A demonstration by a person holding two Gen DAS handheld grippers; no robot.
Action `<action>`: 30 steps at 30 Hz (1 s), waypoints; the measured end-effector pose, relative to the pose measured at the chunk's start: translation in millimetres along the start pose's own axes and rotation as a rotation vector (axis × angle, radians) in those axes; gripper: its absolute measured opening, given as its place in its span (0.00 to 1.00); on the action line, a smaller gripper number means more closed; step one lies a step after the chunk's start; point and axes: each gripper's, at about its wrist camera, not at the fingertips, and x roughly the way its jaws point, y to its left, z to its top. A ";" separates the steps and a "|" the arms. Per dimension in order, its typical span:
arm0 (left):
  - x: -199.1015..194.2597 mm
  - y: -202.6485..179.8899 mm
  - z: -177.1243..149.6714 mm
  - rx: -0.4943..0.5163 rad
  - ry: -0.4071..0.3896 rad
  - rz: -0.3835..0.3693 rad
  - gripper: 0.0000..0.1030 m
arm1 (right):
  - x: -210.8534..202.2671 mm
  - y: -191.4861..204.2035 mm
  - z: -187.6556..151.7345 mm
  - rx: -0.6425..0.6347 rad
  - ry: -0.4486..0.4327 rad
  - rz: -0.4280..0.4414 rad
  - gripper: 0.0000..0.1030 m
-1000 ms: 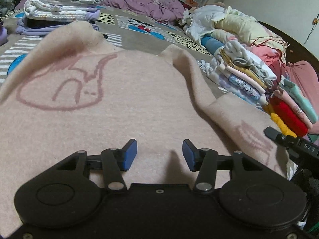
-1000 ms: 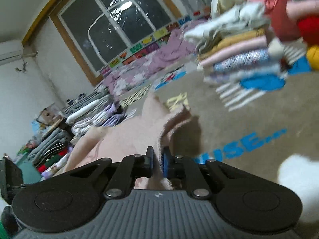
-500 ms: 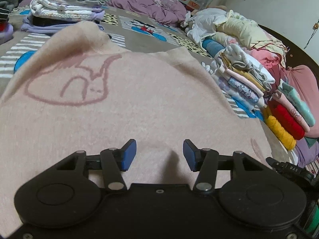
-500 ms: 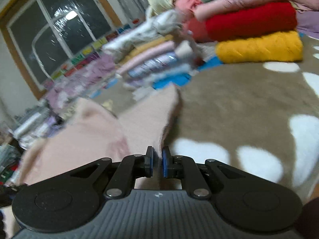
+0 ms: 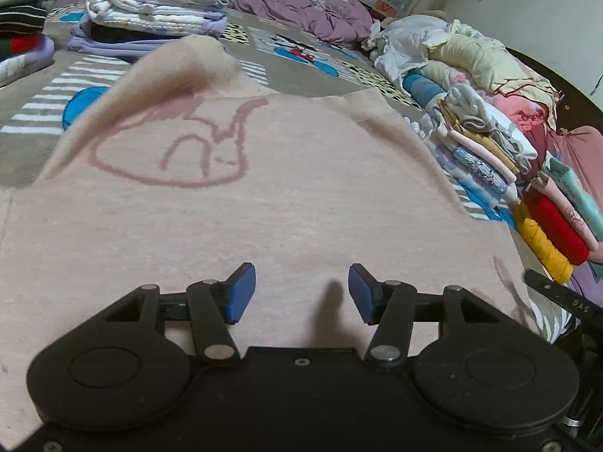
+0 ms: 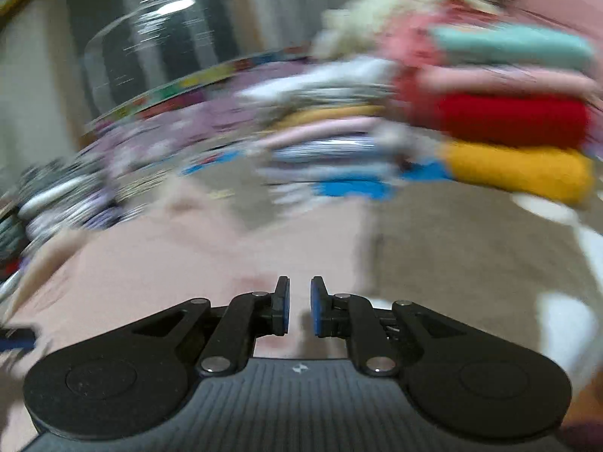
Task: Fold clothes
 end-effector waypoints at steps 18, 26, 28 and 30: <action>-107.9 150.1 30.3 -0.364 -0.231 0.260 0.53 | 49.1 -2.5 33.3 0.049 0.123 0.032 0.20; -99.3 126.0 79.7 -0.239 -0.207 0.255 0.53 | 89.5 29.1 108.2 0.009 0.159 0.189 0.27; -87.8 113.2 101.4 -0.160 -0.184 0.249 0.56 | 104.3 38.8 126.7 -0.015 0.162 0.218 0.30; -72.2 103.5 124.2 -0.086 -0.160 0.245 0.58 | 120.0 48.8 142.0 -0.045 0.165 0.234 0.34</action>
